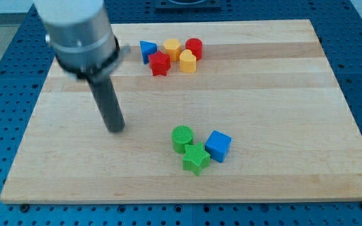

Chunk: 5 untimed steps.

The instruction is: Push the green star to the right along with cube

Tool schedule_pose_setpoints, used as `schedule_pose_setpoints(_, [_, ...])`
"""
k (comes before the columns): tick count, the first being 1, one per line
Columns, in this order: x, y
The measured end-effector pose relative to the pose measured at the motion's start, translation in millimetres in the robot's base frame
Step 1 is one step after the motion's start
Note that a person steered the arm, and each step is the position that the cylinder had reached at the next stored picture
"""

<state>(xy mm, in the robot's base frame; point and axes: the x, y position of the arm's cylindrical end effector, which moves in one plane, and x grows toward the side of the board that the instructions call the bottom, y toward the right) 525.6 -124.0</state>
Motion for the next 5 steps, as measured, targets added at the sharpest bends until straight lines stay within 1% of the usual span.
schedule_pose_setpoints(1, [46, 68])
schedule_pose_setpoints(2, [49, 157])
schedule_pose_setpoints(3, [45, 207])
schedule_pose_setpoints(4, [37, 232])
schedule_pose_setpoints(5, [11, 228])
